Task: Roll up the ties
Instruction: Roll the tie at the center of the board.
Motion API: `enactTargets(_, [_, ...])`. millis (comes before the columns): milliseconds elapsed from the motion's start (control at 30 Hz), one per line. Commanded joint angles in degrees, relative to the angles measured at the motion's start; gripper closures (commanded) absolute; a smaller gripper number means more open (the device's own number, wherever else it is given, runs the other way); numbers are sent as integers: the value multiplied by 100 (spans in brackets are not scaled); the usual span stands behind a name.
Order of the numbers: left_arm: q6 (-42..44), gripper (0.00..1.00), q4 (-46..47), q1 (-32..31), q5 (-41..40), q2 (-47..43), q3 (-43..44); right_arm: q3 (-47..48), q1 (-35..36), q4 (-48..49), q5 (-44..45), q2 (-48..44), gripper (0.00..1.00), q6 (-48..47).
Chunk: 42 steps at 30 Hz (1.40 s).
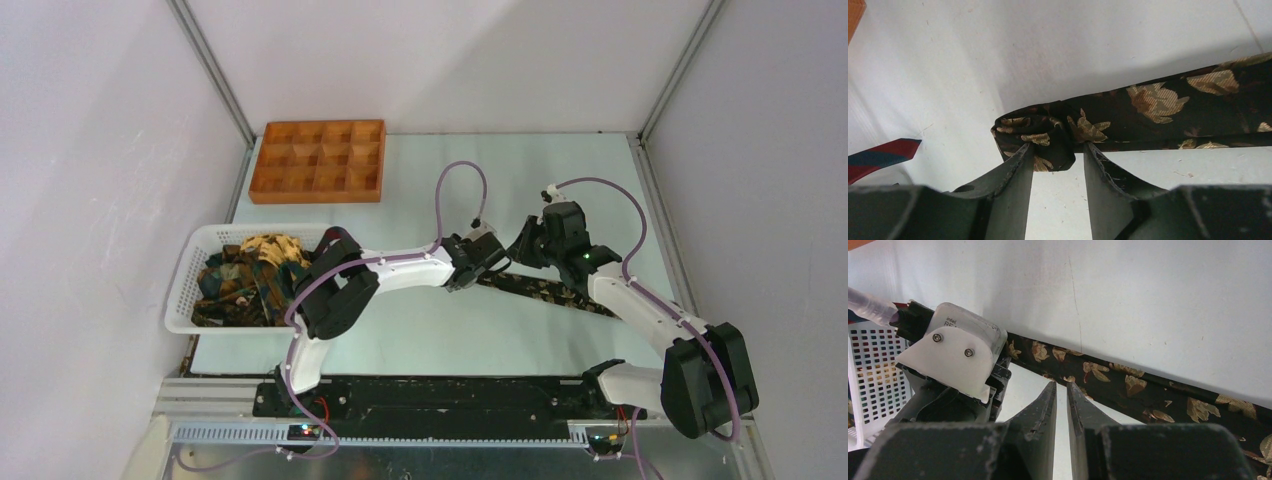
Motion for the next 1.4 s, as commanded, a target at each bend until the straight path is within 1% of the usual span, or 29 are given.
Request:
enactTargets(0, [-91, 53, 125, -16, 98, -27, 277, -1, -9, 178, -18, -109, 84, 29])
enactTargets(167, [-81, 51, 131, -5, 119, -16, 286, -1, -10, 176, -18, -108, 84, 37])
enactTargets(367, [-95, 51, 148, 35, 224, -20, 253, 4, -9, 185, -18, -89, 84, 37])
enactTargets(533, [-141, 55, 175, 96, 371, -14, 229, -1, -9, 199, -18, -72, 84, 46])
enactTargets(767, [-247, 54, 269, 239, 727, -42, 169, -1, -9, 198, -18, -58, 84, 38])
enactTargets(1100, [-312, 48, 277, 311, 683, -344, 109, -1, -9, 213, -5, -91, 84, 30])
enactTargets(1367, [-295, 47, 207, 347, 727, -624, 206, -1, -9, 233, 12, -82, 84, 37])
